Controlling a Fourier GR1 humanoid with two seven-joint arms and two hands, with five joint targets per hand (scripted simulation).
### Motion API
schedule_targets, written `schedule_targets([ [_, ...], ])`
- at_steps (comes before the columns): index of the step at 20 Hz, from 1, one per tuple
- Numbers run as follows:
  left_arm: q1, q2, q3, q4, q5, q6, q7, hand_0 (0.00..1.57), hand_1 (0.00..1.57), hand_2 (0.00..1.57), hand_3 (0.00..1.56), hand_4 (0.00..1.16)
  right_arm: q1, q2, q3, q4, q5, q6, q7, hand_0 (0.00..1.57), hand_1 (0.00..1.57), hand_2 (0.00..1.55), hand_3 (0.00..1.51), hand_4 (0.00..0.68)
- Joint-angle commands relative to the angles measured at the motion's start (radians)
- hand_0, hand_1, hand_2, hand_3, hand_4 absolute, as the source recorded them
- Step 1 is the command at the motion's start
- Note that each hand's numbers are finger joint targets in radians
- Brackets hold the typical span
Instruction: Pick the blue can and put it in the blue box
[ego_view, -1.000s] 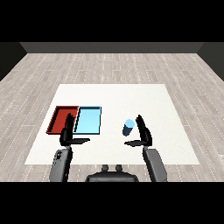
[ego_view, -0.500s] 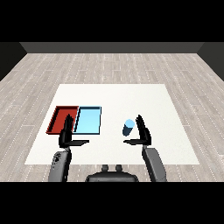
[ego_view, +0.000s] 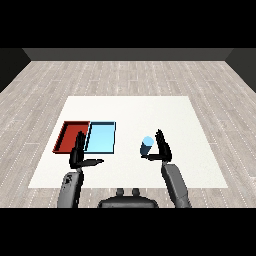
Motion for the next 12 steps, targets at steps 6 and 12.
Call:
schedule_targets([
  [6, -0.009, 0.028, 0.027, -0.028, 0.033, -0.013, 0.016, 0.00, 0.00, 0.00, 0.00, 0.00, -0.171, 0.002, -0.100, 0.320, -0.039, 0.041, -0.098, 0.00, 0.00, 0.00, 0.00, 0.000],
  [12, -0.007, 0.004, 0.000, -0.031, -0.025, 0.036, -0.006, 0.00, 0.00, 0.00, 0.00, 0.00, -0.211, 0.004, -0.084, 0.390, -0.096, 0.041, -0.118, 0.00, 0.00, 0.00, 0.00, 0.000],
])
